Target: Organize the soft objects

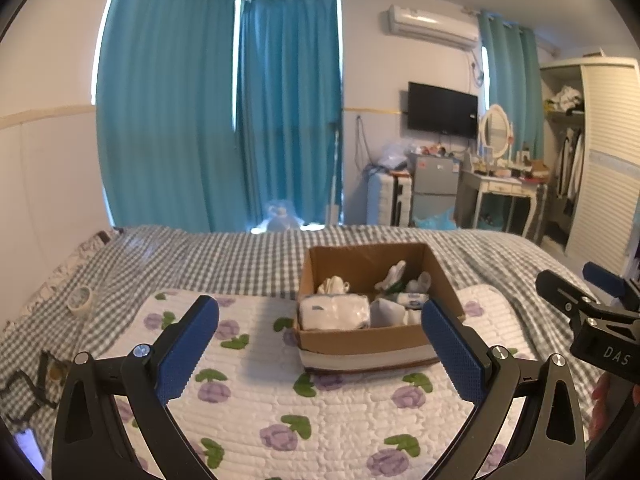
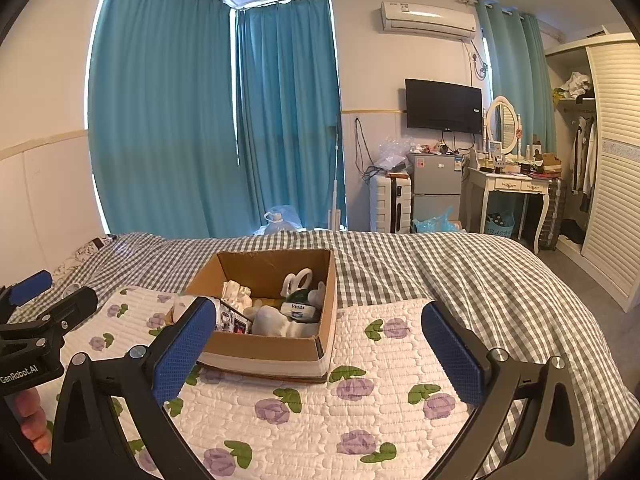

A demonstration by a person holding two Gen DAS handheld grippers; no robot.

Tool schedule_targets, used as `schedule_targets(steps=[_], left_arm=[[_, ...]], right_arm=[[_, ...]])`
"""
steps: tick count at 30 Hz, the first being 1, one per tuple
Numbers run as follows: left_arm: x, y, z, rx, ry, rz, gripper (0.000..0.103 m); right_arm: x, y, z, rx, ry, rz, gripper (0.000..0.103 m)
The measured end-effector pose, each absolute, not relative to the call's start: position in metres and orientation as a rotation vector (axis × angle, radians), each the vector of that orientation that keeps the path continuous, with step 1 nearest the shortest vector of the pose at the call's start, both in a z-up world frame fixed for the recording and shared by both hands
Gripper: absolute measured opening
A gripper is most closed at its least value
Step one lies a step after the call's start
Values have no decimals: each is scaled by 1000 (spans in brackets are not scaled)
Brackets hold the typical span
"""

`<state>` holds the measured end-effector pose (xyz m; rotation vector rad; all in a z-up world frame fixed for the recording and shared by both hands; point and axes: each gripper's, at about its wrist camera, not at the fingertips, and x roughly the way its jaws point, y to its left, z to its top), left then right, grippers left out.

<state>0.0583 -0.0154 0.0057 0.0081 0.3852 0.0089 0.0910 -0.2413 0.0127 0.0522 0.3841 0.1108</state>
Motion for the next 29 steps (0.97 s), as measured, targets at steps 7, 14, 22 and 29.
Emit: schedule_targets(steps=[7, 14, 22, 29], left_arm=[[60, -15, 5, 7, 382, 9, 103], [59, -14, 6, 12, 381, 6, 103], [59, -15, 5, 10, 383, 7, 103], [57, -13, 6, 1, 385, 2, 103]], right_arm=[[91, -240, 13, 52, 385, 110, 103], [92, -239, 12, 51, 388, 113, 103], [92, -239, 11, 51, 389, 113, 103], [92, -237, 9, 49, 392, 114, 103]])
